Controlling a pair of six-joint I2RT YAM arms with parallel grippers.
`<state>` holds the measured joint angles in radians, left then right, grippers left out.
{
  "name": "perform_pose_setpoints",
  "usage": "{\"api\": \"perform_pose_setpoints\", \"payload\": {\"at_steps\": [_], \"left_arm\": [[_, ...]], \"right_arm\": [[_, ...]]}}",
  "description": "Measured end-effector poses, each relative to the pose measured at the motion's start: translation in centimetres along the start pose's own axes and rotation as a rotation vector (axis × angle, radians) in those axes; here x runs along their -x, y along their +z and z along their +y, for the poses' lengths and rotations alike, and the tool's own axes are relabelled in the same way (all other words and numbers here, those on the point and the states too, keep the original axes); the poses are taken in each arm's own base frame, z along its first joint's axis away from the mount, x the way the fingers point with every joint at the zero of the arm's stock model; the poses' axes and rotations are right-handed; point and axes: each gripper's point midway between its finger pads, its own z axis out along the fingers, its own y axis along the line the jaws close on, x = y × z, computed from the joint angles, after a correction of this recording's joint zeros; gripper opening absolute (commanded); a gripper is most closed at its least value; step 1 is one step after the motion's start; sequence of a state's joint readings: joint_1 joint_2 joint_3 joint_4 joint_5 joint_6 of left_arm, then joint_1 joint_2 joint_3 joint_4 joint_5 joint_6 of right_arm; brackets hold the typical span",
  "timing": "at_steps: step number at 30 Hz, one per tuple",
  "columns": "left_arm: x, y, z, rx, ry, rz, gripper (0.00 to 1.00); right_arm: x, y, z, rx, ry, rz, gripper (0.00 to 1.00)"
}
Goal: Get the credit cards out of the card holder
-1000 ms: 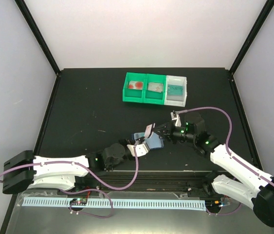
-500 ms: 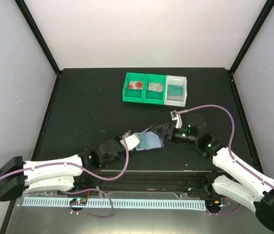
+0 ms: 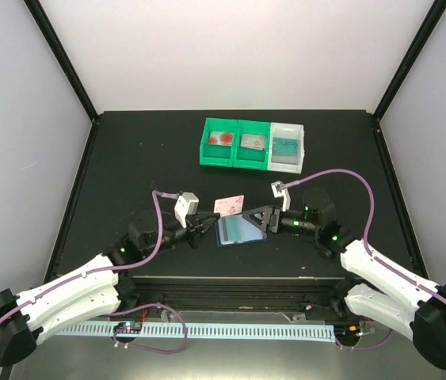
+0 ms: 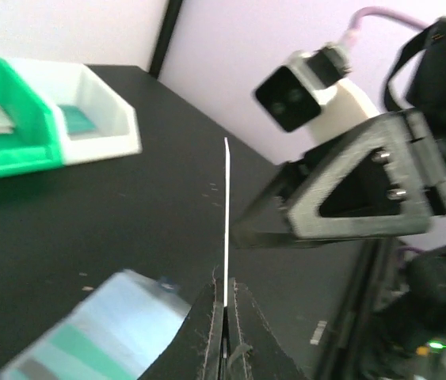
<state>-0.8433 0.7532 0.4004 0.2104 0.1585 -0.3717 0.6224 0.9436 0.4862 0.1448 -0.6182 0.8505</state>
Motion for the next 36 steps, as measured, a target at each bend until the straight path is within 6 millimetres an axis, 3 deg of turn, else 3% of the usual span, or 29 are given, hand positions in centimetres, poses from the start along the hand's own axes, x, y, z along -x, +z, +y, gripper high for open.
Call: {"api": "perform_pose_setpoints", "payload": {"at_steps": [6, 9, 16, 22, 25, 30, 33, 36], "left_arm": [[0.0, -0.3, -2.3, -0.145, -0.192, 0.026, 0.02], [0.1, -0.5, -3.2, -0.197, -0.272, 0.035, 0.02], [0.5, -0.6, -3.9, -0.241, -0.365, 0.033, 0.02], [-0.2, -0.7, -3.5, -0.239, -0.415, 0.033, 0.04], [-0.5, -0.6, -3.1, -0.224, -0.427, 0.032, 0.2], [-1.1, -1.0, -2.4, -0.184, -0.426, 0.031, 0.65], [-0.8, -1.6, -2.0, -0.154, -0.407, 0.013, 0.98], [-0.8, -2.3, -1.5, -0.117, -0.394, -0.001, 0.99]], "right_arm": [[-0.1, 0.5, 1.0, 0.108, 0.001, -0.002, 0.49], [0.1, 0.3, 2.0, 0.158, -0.011, -0.013, 0.34], [0.3, -0.4, 3.2, 0.213, -0.019, -0.045, 0.24], [0.1, -0.7, 3.3, 0.225, -0.008, -0.051, 0.02], [0.2, -0.7, 3.5, 0.236, -0.01, -0.052, 0.01], [0.1, -0.7, 3.4, 0.227, -0.012, -0.049, 0.01], [0.2, -0.5, 2.6, 0.177, -0.018, -0.053, 0.01], [1.1, -0.3, 2.0, 0.104, -0.045, -0.072, 0.01]]}}
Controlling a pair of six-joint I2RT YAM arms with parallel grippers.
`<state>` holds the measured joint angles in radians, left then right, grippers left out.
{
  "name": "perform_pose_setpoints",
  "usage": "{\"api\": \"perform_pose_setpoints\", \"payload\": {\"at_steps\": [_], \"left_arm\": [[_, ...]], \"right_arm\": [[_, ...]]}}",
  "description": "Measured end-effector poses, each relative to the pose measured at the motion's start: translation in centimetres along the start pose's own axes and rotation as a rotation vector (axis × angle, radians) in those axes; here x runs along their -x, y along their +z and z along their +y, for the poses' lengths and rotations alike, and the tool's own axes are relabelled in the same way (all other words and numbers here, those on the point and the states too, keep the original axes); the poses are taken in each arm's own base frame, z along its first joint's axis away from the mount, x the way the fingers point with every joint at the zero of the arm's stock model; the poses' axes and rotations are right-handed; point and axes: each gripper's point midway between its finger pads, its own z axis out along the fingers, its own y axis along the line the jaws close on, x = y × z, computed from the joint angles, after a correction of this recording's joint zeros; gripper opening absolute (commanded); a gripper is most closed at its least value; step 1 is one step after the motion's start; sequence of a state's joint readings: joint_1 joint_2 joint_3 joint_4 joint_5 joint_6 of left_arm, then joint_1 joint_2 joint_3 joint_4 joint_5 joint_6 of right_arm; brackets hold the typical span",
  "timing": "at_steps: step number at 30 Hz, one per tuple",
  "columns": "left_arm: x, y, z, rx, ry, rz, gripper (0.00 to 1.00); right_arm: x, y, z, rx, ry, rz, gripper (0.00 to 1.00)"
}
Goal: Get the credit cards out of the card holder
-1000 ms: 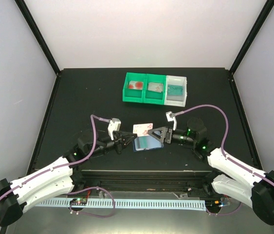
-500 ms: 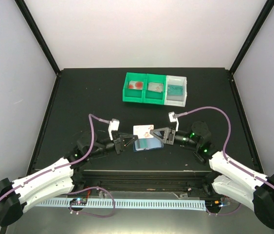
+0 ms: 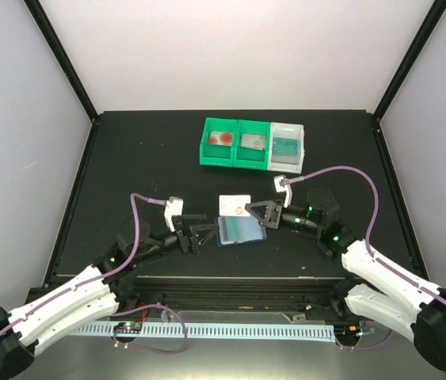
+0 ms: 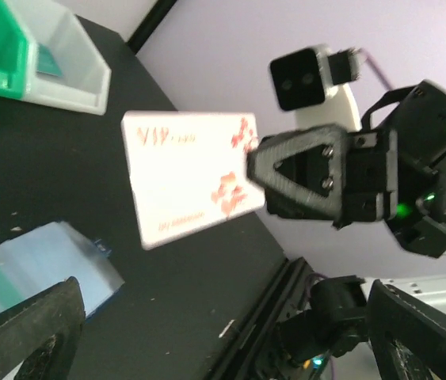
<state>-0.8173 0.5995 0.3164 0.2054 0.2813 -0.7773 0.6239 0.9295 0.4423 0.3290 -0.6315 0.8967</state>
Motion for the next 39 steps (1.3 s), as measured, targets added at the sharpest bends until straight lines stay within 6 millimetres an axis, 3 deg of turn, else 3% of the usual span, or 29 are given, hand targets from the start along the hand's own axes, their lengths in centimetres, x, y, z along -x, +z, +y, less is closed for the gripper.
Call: {"api": "perform_pose_setpoints", "payload": {"at_steps": [5, 10, 21, 25, 31, 39], "left_arm": [[0.0, -1.0, 1.5, 0.09, 0.028, -0.02, 0.99], [-0.5, -1.9, 2.6, 0.153, 0.093, -0.008, 0.99], [-1.6, -2.5, 3.5, 0.185, 0.228, 0.057, 0.99], [-2.8, -2.1, 4.7, 0.222, 0.229, 0.122, 0.99], [-4.3, -2.1, 6.2, 0.27, 0.201, 0.19, 0.99], [-4.2, -2.4, 5.2, 0.224, 0.194, 0.186, 0.99]], "right_arm": [[2.6, 0.7, -1.0, -0.107, -0.049, -0.027, 0.01], [5.6, 1.9, -4.2, -0.234, -0.042, -0.029, 0.01], [16.1, 4.9, -10.4, -0.484, -0.061, -0.071, 0.01], [19.2, 5.8, -13.1, -0.588, -0.05, -0.076, 0.01], [21.3, 5.5, -17.3, -0.742, -0.02, -0.069, 0.01], [23.2, 6.9, -21.7, -0.825, 0.015, -0.058, 0.01]]}}
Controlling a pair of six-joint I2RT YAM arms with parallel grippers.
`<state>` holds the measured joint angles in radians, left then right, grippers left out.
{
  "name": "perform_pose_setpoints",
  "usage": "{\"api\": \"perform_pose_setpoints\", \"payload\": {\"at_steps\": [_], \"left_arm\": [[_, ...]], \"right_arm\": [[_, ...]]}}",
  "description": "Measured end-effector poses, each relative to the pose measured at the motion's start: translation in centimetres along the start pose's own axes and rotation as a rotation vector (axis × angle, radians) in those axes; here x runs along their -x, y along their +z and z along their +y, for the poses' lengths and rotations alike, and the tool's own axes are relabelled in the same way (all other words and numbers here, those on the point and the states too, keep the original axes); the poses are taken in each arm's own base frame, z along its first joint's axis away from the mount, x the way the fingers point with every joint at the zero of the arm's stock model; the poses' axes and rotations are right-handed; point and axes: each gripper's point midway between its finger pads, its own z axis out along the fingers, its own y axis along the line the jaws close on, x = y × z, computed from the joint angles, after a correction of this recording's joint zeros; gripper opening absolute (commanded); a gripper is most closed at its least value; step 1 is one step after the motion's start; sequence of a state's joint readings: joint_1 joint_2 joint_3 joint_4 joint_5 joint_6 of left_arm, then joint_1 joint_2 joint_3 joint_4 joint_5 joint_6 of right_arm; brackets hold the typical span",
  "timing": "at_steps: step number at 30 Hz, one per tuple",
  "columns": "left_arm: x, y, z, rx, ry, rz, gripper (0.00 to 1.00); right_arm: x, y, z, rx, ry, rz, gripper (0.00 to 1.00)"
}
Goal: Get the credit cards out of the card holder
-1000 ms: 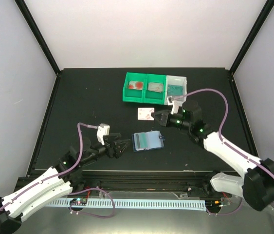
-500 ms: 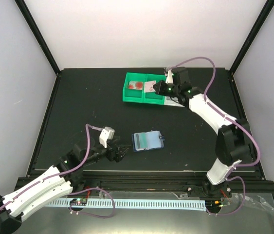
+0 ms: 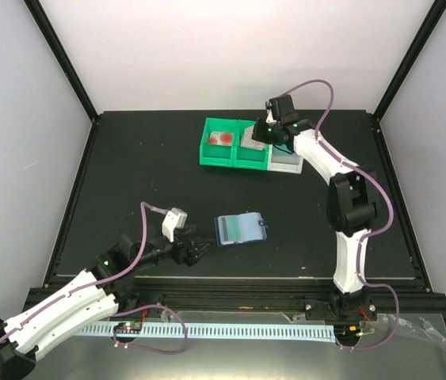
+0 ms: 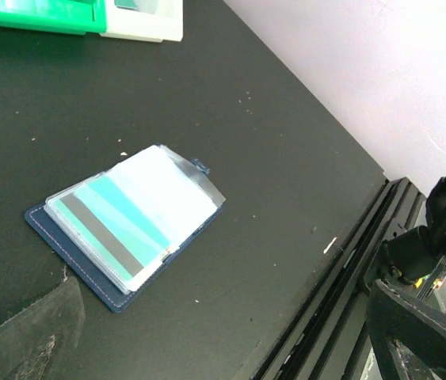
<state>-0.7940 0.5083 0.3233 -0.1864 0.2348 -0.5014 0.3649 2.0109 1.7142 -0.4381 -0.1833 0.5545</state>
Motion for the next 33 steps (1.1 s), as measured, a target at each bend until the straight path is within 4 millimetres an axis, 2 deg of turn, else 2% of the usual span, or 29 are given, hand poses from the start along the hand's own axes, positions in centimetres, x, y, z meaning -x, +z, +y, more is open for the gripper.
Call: {"api": "perform_pose_setpoints", "payload": {"at_steps": [8, 16, 26, 33], "left_arm": [[0.1, -0.2, -0.1, -0.001, -0.012, -0.001, 0.99], [1.4, -1.0, -0.8, -0.003, -0.026, -0.028, 0.99], [2.3, -1.6, -0.9, 0.002, -0.064, -0.075, 0.99], [2.2, -1.5, -0.6, 0.018, -0.081, -0.072, 0.99]], "right_arm": [[0.7, 4.3, -0.5, -0.013, 0.03, 0.032, 0.01], [0.1, 7.8, -1.8, -0.037, 0.085, 0.069, 0.01], [0.6, 9.3, -3.8, -0.056, 0.124, 0.062, 0.05], [2.2, 9.8, -4.7, -0.048, 0.134, 0.022, 0.07]]}}
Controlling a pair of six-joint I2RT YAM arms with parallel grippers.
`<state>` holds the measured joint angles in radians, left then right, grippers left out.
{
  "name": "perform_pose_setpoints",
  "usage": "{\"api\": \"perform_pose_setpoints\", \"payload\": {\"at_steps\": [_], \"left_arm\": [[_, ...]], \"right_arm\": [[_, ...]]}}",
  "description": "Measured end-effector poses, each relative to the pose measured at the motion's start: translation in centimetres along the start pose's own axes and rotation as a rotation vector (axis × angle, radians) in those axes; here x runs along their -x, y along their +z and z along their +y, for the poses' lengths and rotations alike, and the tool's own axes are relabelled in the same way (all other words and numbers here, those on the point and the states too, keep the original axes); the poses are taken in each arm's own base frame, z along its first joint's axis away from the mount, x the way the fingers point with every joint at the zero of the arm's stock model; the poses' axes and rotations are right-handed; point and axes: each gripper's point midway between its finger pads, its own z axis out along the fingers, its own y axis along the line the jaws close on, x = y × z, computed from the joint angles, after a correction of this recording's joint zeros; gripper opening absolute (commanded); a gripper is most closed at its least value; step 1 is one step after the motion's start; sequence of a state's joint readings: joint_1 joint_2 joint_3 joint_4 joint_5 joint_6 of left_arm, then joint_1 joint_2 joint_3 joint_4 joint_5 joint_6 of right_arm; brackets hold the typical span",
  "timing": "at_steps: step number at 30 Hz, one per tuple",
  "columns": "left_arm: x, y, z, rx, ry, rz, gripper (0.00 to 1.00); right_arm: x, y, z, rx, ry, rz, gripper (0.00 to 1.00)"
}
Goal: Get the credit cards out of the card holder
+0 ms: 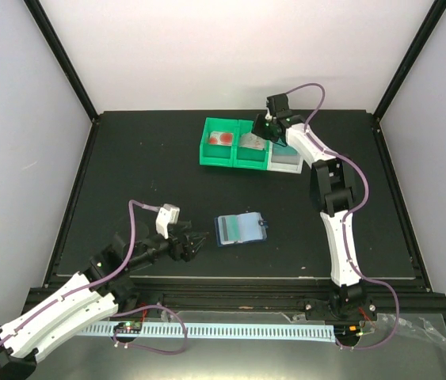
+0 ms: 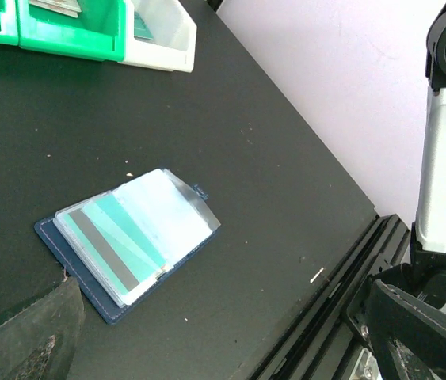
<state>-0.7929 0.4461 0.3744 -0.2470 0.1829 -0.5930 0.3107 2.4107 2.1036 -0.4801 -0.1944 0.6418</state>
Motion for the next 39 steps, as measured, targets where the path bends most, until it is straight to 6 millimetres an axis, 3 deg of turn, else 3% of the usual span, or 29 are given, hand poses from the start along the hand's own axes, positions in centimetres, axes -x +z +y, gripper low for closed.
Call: {"api": "perform_pose_setpoints", "payload": {"at_steps": [8, 17, 22, 27, 33, 39], "left_arm": [[0.1, 0.0, 0.2, 0.01, -0.025, -0.008, 0.99], [-0.6, 0.6, 1.0, 0.043, -0.041, 0.022, 0.99], [-1.3, 1.3, 2.1, 0.092, -0.039, 0.055, 0.99], [-1.7, 1.9, 3.3, 0.148, -0.029, 0.07, 0.99], [-1.8, 2.5, 4.7, 0.219, -0.007, 0.079, 0.99], [-1.9, 3.3, 6.9, 0.309, -0.014, 0.085, 0.99]], "right_arm": [[0.6, 0.8, -0.8, 0.008, 0.018, -0.011, 0.13], [2.0, -0.6, 1.0, 0.053, 0.001, -0.034, 0.2], [1.4, -3.2, 2.1, 0.087, -0.002, -0.013, 0.24], [0.9, -7.5, 3.7, 0.133, -0.022, -0.011, 0.27], [-1.7, -11.9, 4.4, 0.171, -0.057, 0.01, 0.29], [-6.8, -14.1, 3.2, 0.167, -0.096, 0.088, 0.3]]}}
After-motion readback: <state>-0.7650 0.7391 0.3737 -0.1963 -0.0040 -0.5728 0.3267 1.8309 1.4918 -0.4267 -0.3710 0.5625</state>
